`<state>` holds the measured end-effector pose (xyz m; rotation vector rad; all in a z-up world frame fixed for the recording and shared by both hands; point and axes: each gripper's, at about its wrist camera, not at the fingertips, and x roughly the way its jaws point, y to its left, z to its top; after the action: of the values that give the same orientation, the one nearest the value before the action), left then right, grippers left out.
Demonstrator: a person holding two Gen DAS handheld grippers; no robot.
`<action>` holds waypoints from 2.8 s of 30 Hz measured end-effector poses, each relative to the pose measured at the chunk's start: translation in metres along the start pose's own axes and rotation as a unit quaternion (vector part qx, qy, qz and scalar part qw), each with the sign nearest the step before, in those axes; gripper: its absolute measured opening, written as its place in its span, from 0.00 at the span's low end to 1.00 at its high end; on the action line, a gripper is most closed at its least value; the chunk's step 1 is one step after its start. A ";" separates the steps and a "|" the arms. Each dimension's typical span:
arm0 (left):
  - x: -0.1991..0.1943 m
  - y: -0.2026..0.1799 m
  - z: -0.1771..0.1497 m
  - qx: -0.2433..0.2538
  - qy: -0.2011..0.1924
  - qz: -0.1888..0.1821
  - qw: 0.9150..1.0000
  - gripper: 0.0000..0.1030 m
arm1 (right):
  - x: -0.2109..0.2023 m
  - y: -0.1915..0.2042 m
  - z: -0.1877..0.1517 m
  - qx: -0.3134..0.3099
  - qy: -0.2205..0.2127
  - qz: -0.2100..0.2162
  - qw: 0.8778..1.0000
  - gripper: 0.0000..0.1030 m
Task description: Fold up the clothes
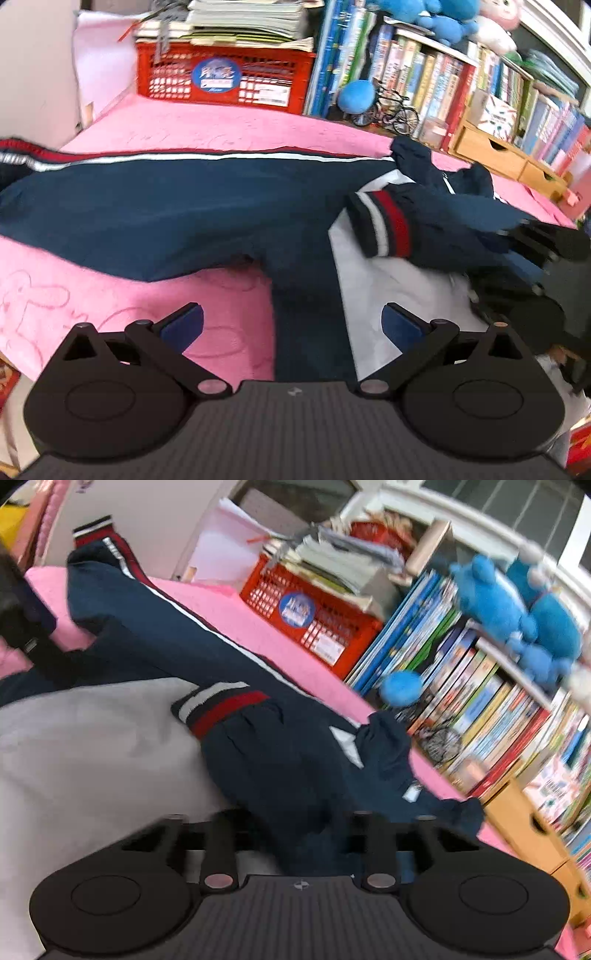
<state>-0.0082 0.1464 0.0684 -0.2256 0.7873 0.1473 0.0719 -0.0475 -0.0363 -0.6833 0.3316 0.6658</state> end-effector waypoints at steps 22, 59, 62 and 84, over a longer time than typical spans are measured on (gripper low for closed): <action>-0.026 -0.032 -0.026 -0.005 0.020 -0.010 1.000 1.00 | -0.079 -0.041 -0.020 0.208 0.015 0.003 0.978 0.61; -0.129 -0.127 -0.144 0.177 0.030 -0.014 0.984 1.00 | -0.308 0.051 -0.100 0.282 0.112 -0.082 0.949 1.00; -0.128 -0.128 -0.145 0.177 0.034 -0.015 0.984 1.00 | -0.307 0.051 -0.101 0.282 0.115 -0.081 0.949 1.00; -0.125 -0.129 -0.146 0.172 0.040 -0.016 0.984 1.00 | -0.303 0.054 -0.103 0.277 0.128 -0.081 0.949 1.00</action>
<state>-0.1676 -0.0209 0.0773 0.0837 0.8743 -0.0291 -0.1972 -0.2229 0.0101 -0.2496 0.6658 0.2991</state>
